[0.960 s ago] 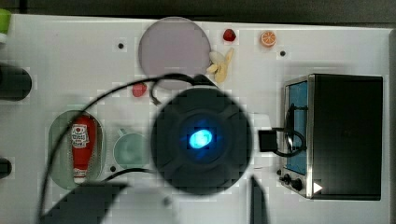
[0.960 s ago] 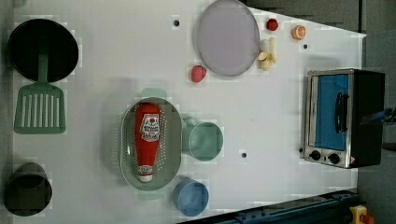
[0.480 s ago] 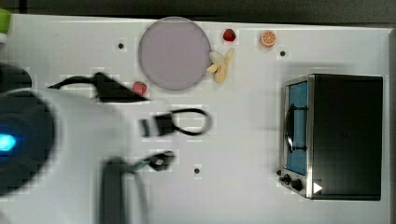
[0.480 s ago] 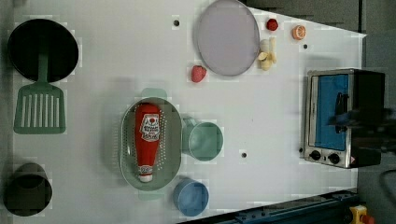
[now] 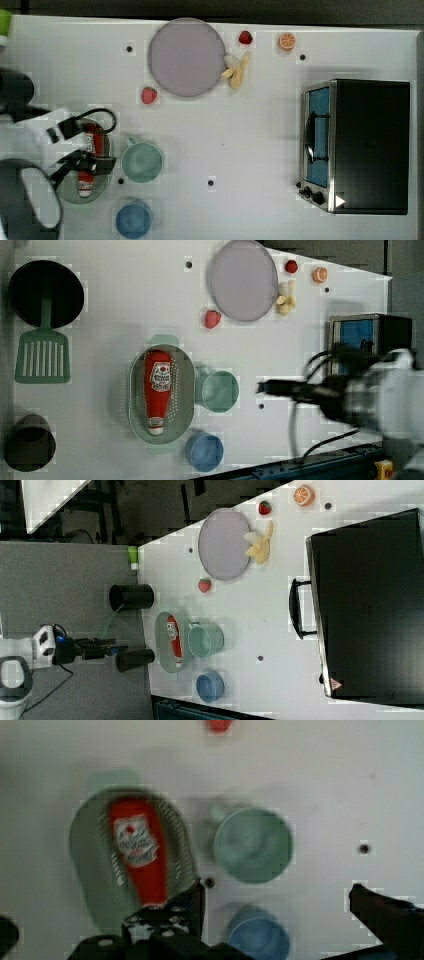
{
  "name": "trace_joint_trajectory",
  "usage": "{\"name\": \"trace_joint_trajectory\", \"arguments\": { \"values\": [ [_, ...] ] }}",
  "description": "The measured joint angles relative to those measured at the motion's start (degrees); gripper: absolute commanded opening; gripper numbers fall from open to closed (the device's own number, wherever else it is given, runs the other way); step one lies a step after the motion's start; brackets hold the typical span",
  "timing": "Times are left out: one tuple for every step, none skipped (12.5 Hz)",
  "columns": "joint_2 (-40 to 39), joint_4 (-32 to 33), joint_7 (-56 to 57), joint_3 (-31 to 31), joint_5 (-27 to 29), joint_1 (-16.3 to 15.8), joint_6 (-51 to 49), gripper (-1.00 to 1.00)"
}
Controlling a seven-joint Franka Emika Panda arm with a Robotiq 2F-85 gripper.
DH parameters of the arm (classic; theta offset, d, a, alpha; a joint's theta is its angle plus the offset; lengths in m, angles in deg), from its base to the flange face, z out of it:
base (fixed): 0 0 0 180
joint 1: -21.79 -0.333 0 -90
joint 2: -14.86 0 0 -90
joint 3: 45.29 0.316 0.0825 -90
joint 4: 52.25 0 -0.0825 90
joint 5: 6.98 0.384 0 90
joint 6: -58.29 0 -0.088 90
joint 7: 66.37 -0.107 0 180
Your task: Pick ketchup from strainer and place it on the table
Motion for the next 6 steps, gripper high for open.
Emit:
{"name": "trace_joint_trajectory", "arguments": {
  "values": [
    [-1.13, 0.78, 0.00, 1.85, 0.14, -0.31, 2.07, 1.00],
    [-2.33, 1.51, 0.00, 3.66, -0.04, -0.47, 4.64, 1.00],
    [-3.56, 2.41, 0.00, 5.32, 0.11, -0.63, 7.16, 1.00],
    [-5.02, 3.30, 0.00, 6.69, 0.11, -0.81, 10.14, 1.00],
    [-6.50, 4.53, 0.00, 7.89, 0.05, -0.85, 13.01, 1.00],
    [-7.64, 5.99, -0.01, 8.53, 0.07, -1.02, 16.31, 1.00]
  ]
}}
